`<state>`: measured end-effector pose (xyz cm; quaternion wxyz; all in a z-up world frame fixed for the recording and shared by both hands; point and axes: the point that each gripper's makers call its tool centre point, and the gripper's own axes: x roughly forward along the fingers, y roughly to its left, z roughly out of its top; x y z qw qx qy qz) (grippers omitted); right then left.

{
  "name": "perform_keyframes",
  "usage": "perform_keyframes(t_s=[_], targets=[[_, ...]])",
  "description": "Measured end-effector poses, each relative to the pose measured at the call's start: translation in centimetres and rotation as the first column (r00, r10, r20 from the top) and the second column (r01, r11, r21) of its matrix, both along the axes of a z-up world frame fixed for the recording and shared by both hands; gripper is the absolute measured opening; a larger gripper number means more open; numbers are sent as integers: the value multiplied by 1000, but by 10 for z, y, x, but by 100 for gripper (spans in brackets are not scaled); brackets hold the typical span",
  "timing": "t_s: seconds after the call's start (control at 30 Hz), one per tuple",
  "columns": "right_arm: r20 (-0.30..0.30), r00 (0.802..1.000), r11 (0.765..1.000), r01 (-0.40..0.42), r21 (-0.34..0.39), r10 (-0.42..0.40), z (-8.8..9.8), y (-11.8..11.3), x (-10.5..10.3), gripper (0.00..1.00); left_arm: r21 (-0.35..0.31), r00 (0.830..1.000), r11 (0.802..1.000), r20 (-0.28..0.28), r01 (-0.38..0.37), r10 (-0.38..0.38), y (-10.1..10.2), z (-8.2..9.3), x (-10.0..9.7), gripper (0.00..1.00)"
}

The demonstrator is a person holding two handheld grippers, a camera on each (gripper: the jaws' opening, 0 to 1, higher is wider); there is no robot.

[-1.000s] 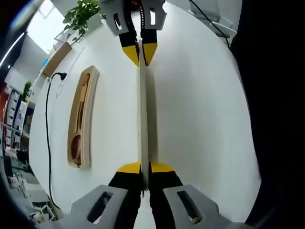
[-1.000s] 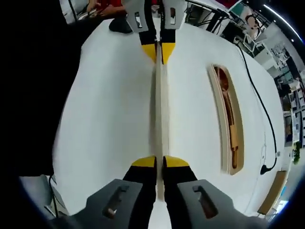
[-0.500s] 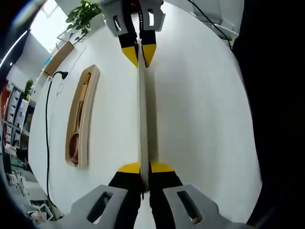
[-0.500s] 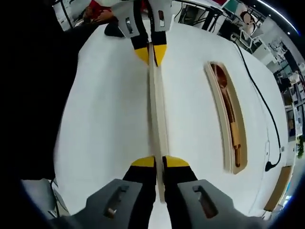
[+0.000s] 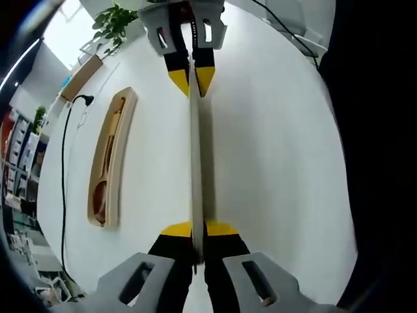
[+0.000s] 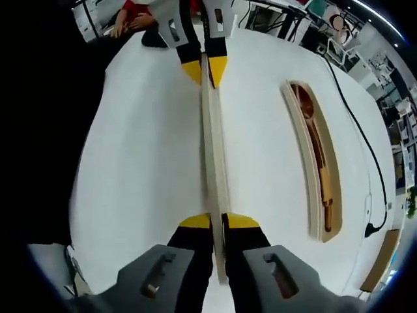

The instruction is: Arrange the utensils inside the cutlery case until each visible utensil rests in its matching compartment.

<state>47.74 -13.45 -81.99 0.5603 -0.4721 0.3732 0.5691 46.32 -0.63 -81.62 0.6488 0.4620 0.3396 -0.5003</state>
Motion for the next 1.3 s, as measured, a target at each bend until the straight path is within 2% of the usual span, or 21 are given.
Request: perform_keyframes(t_s=[0.03, 0.07, 0.13, 0.53, 0.67, 0.73, 0.83, 0.9, 1.0, 1.1, 1.17, 1.3], targets=[[-5, 1000, 1000, 13, -8, -13, -2, -1, 0, 1, -4, 1000, 1000, -2, 3, -3, -1, 0, 0, 3], [1, 1000, 1000, -28, -10, 28, 0, 0, 1, 1, -6, 1000, 1000, -5, -3, 3, 0, 0, 0, 3], [-4, 1000, 1000, -5, -4, 5, 0, -1, 0, 1, -5, 1000, 1000, -4, -2, 2, 0, 1, 0, 3], [-24, 1000, 1000, 13, 24, -13, 1, 0, 1, 1, -36, 1000, 999, -7, 0, 0, 0, 2, 1, 3], [-51, 998, 999, 27, 29, -25, 1, 0, 2, 1, -72, 1000, 997, -15, -5, 4, 0, 2, 1, 3], [-92, 994, 997, 65, 41, -61, 1, 0, 1, 2, -103, 1000, 995, -13, -14, 12, -1, 3, 2, 3], [-116, 992, 998, 61, 32, -57, 1, 0, 3, 2, -123, 1000, 992, -20, -18, 16, -2, 3, 1, 3], [-143, 988, 998, 61, 27, -57, 1, 0, 2, 3, -148, 998, 988, -56, -38, 30, -4, 3, -2, 3], [-190, 978, 996, 85, 22, -80, 2, -1, 1, 3, -177, 996, 983, -78, -48, 35, -5, 5, -4, 3], [-203, 977, 997, 77, 21, -72, 1, -2, 0, 4, -210, 991, 975, -122, -74, 49, -7, 5, -9, 3], [-207, 976, 997, 75, 23, -69, 2, -1, -2, 4, -233, 981, 965, -176, -119, 78, -9, 5, -15, 3], [-228, 972, 997, 69, 26, -62, 3, -1, -3, 5, -274, 975, 952, -210, -134, 77, -10, 8, -19, 3]])
